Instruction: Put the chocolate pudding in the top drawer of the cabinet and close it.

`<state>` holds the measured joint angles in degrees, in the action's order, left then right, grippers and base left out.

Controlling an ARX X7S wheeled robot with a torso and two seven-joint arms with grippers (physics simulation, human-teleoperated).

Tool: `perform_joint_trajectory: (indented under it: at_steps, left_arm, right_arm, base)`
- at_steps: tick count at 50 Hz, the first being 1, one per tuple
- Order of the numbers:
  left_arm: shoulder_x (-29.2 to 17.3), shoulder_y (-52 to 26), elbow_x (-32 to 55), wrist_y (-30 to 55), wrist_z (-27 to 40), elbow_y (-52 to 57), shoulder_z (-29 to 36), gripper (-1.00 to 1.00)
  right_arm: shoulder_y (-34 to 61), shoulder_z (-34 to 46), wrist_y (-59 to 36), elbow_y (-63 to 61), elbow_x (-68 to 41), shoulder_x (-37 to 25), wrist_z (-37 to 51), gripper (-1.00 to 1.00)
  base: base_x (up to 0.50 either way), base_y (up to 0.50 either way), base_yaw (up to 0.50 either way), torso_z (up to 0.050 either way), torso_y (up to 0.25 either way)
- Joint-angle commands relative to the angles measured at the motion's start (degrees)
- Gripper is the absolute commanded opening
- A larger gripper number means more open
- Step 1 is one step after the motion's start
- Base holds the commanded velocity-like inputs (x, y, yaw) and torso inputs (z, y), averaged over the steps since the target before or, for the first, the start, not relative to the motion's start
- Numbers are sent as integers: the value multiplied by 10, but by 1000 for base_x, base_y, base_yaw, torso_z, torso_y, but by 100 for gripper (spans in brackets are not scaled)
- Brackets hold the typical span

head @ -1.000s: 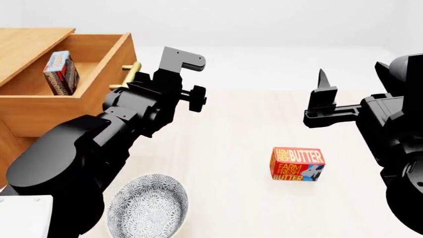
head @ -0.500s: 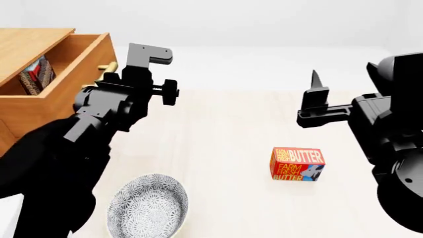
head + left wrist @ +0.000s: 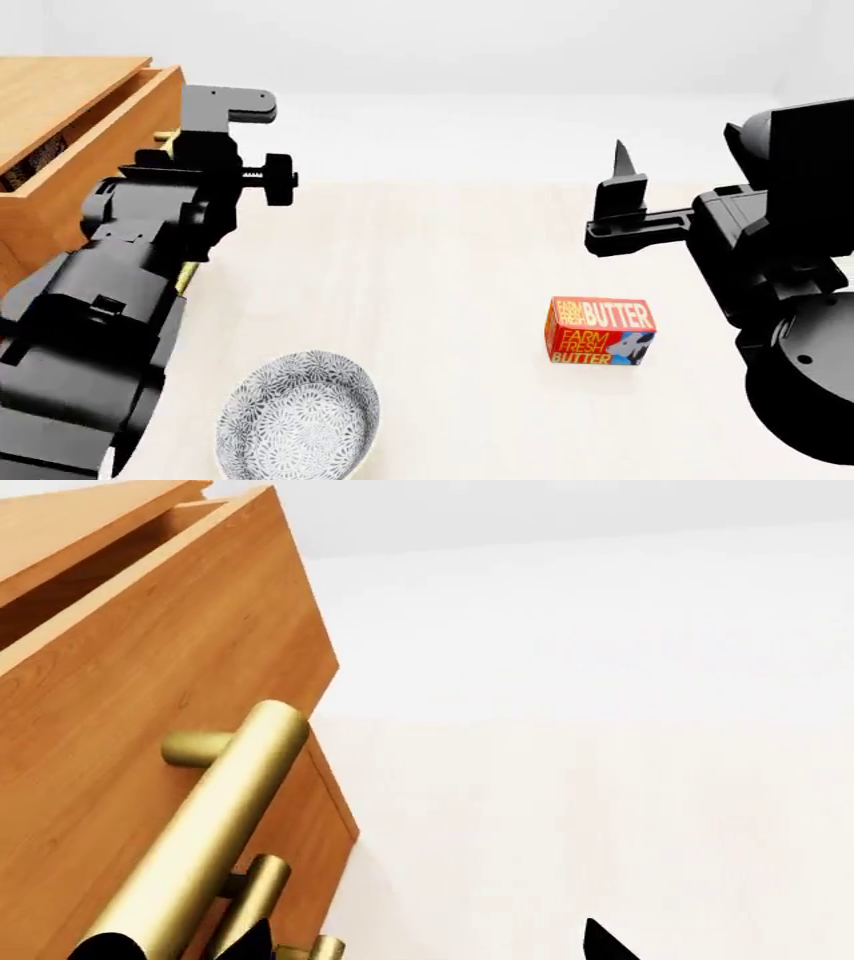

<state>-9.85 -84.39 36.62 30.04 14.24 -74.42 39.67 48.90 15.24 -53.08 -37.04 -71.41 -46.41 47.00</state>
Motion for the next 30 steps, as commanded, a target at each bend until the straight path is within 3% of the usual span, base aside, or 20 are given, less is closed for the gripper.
perform_joint_trajectory:
  at_steps: [1, 15, 30]
  left_arm:
    - [-19, 12, -159, 14, -12, -5, -149, 100]
    - [-41, 17, -269, 16, -21, -5, -268, 100]
    - [-68, 15, -323, 17, -20, -5, -332, 100]
  right_arm:
    - [6, 7, -3, 2, 1, 5, 3, 100]
    - [10, 11, -5, 3, -1, 7, 7, 100]
    - [18, 22, -8, 10, 4, 14, 6, 100]
  base:
    - [0, 0, 0, 0, 0]
    - [0, 0, 0, 0, 0]
    - [1, 1, 1, 0, 0]
